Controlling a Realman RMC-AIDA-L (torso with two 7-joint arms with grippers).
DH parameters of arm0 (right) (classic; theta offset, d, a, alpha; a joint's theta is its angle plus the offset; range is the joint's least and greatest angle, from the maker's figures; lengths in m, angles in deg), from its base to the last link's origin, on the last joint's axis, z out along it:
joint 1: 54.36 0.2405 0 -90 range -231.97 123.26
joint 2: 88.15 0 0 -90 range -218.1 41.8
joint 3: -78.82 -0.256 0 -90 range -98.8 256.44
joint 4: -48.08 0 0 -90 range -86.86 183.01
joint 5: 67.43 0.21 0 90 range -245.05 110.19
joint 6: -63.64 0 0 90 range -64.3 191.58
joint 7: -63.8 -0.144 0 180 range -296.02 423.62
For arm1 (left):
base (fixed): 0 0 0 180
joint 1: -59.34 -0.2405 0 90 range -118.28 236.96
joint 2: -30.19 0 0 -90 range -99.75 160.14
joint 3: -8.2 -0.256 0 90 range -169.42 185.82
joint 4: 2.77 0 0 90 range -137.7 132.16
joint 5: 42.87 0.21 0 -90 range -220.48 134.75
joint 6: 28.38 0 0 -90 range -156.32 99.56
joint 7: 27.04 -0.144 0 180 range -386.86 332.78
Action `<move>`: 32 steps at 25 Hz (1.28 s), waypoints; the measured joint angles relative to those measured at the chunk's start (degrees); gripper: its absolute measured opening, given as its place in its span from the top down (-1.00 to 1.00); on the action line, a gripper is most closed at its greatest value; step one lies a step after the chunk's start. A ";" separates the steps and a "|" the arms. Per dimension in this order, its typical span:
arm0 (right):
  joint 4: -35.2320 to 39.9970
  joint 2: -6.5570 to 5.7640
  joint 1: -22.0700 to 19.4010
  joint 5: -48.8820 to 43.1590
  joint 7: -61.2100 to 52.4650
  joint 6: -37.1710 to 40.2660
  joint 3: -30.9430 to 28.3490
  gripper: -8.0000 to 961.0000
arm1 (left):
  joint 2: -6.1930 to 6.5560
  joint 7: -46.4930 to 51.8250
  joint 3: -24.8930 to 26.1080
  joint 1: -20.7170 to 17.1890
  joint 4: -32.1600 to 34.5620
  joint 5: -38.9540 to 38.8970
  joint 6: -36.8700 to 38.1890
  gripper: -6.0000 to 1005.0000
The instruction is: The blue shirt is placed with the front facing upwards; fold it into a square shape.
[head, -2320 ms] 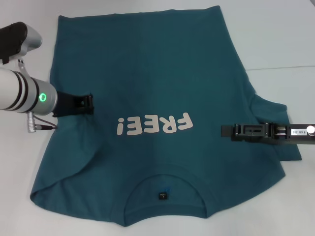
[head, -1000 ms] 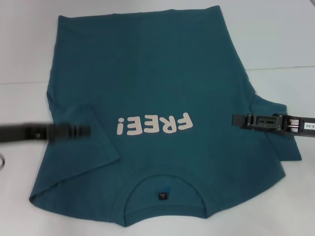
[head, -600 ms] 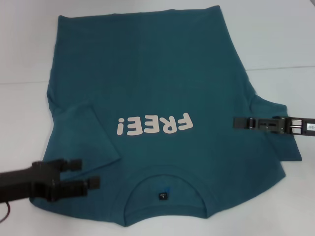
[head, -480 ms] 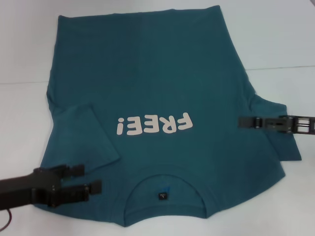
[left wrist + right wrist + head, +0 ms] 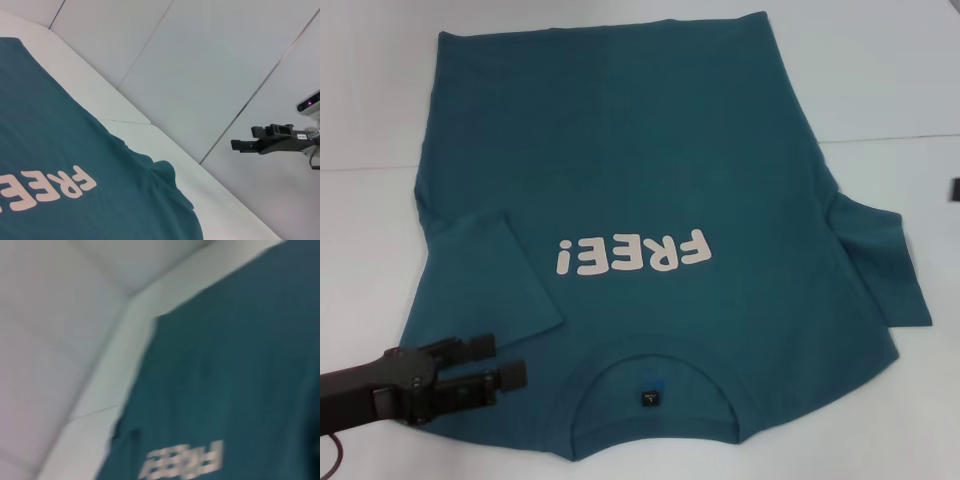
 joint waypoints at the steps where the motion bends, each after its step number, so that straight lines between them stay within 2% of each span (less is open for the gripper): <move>1: 1.62 -0.38 -0.13 -1.40 -1.93 -0.22 -0.89 -0.68 | -0.02 0.08 0.00 0.00 -0.09 -0.01 -0.11 -0.83; 5: 6.50 -0.61 -0.32 -5.74 -7.05 -1.04 -3.18 -0.66 | -0.10 0.58 0.01 0.26 -0.58 -0.03 -0.46 -0.83; 9: 6.26 -0.49 0.48 -11.77 -10.77 -4.91 -3.00 -0.65 | -0.11 0.82 -0.02 0.81 -0.65 -0.04 -0.84 -0.83; 14: 0.73 -0.12 2.20 -16.25 -11.25 -11.08 -1.87 -0.63 | -0.10 0.97 -0.06 1.40 -1.08 -1.10 -1.15 -0.83; 21: -5.72 0.51 4.44 -16.36 -7.33 -18.32 -0.18 -0.60 | -0.10 1.01 -0.06 1.34 -1.45 -2.29 -1.19 -0.83; 32: -13.71 2.19 9.02 -16.51 -5.65 -30.13 2.68 -0.55 | -0.01 1.06 -0.06 1.38 -1.95 -2.93 -2.54 -0.83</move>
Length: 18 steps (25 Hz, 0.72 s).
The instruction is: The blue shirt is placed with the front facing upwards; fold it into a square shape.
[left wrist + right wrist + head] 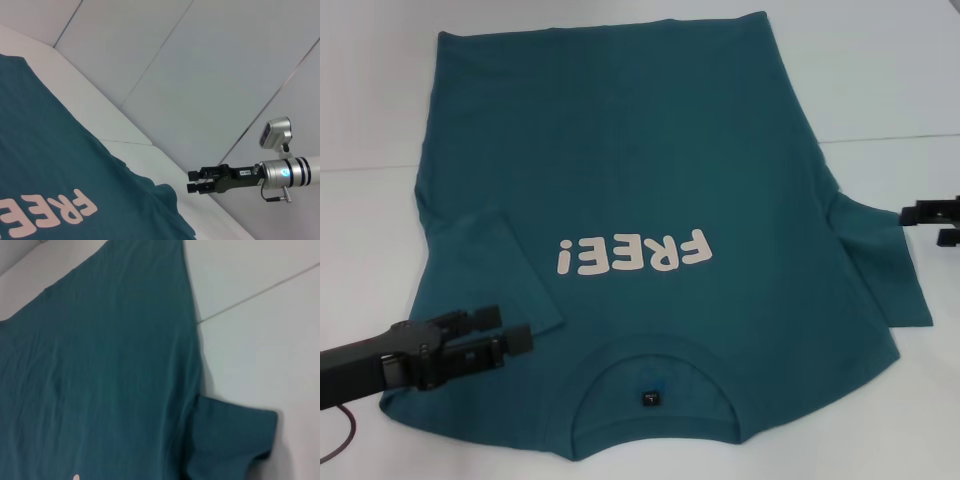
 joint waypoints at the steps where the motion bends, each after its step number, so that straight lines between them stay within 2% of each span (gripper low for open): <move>1: -0.64 0.10 0.45 -0.02 -0.14 -1.08 0.59 -0.55 | 0.00 0.00 0.00 0.00 -0.01 0.00 -0.14 -0.83; 9: -3.98 1.34 2.59 -0.11 -0.47 -7.95 3.47 -0.51 | 0.00 0.00 0.00 0.00 -0.06 -0.02 -0.86 -0.83; 14: -4.13 2.48 2.81 0.06 -0.30 -10.08 3.67 -0.49 | -0.05 0.00 0.00 0.11 -0.09 -0.09 -0.98 -0.83; 18: -5.02 2.86 3.03 0.01 -0.07 -11.43 4.34 -0.47 | -0.09 0.00 0.00 0.39 -0.28 -0.09 -1.08 -0.82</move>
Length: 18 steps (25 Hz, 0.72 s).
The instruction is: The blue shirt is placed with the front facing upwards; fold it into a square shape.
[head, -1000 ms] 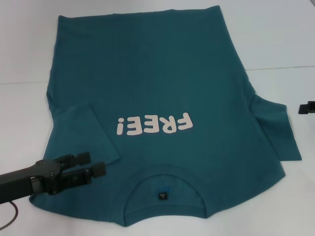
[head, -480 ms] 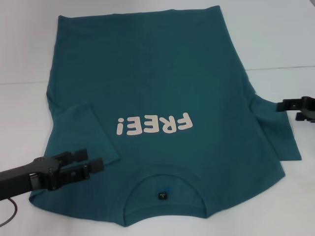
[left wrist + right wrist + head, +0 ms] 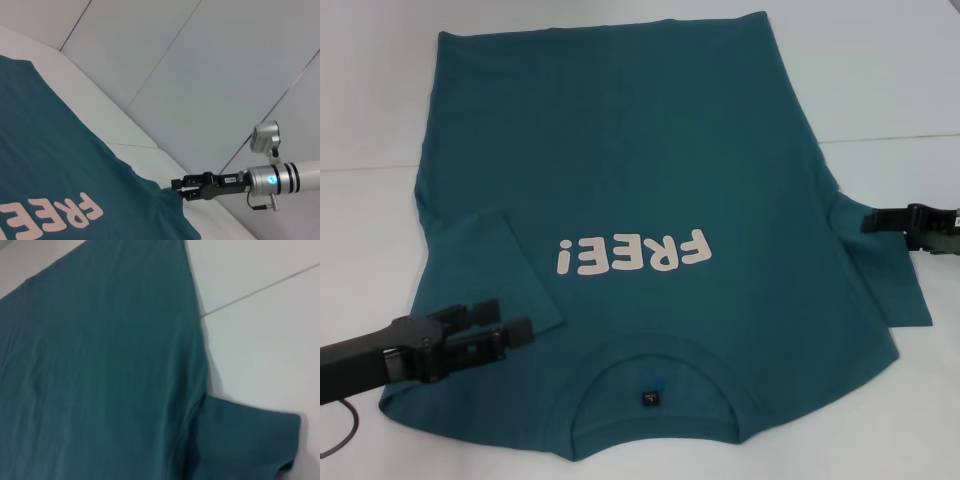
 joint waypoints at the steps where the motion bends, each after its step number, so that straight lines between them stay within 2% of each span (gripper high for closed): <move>1: -0.31 0.05 0.06 -0.01 0.03 -0.46 0.26 -0.47 | 0.00 0.00 0.00 0.10 -0.14 0.00 -0.09 -0.82; 10: -1.11 1.38 0.45 0.29 0.93 -3.03 0.96 -0.43 | 0.06 -0.02 0.00 0.50 -1.34 0.00 -0.51 -0.82; 18: -0.59 1.29 0.54 2.13 0.48 -1.52 0.54 -0.40 | 0.08 0.00 -0.30 0.69 -1.34 0.01 -0.53 -0.82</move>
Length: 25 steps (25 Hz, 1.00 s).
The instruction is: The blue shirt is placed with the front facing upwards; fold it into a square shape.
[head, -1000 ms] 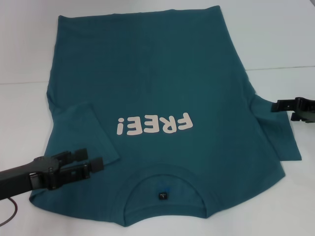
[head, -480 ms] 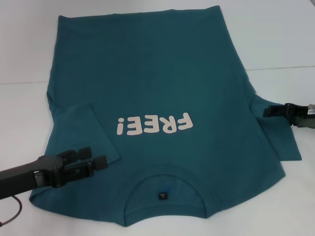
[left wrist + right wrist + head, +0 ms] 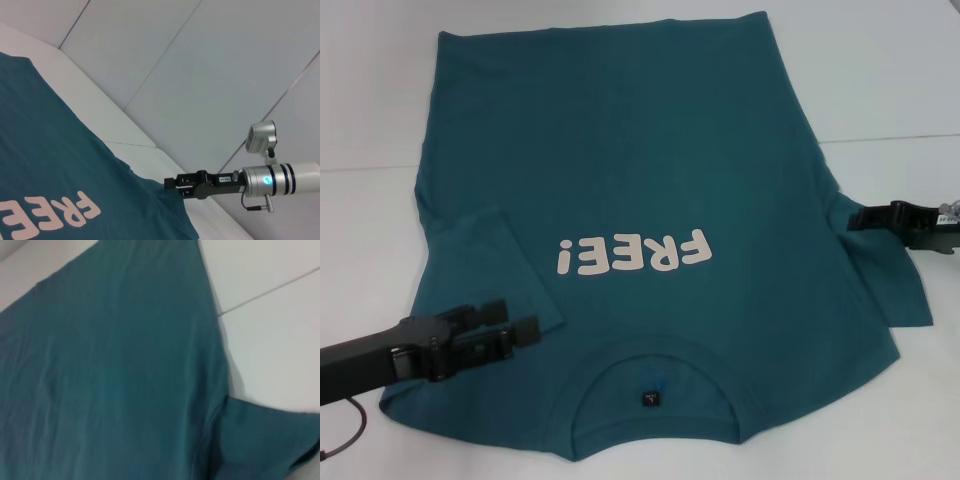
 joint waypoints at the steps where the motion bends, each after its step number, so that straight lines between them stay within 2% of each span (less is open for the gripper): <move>1: 0.01 -0.12 -0.03 0.17 -0.02 0.19 0.14 -0.40 | 0.00 0.00 -0.04 0.06 0.00 0.00 0.00 -0.82; 2: 0.02 -0.23 -0.04 0.21 -0.07 0.38 0.24 -0.39 | 0.00 0.00 -0.04 0.10 0.00 0.00 0.00 -0.82; 7: -0.01 -0.37 -0.03 0.12 -0.15 0.43 0.30 0.11 | 0.00 0.00 0.11 0.15 0.00 0.00 0.03 -0.82; 18: 0.06 -0.50 -0.22 0.03 -0.26 0.53 0.45 0.61 | 0.07 0.82 0.21 0.34 0.05 0.00 0.10 -0.82; 23: 0.06 -0.90 -0.66 0.02 -0.28 0.60 0.44 0.95 | 0.09 1.30 0.21 0.33 0.22 0.00 0.04 -0.82; 25: 0.06 -1.28 -0.94 0.02 -0.28 0.67 0.44 0.95 | 0.09 1.34 0.21 0.33 0.27 0.00 0.04 -0.82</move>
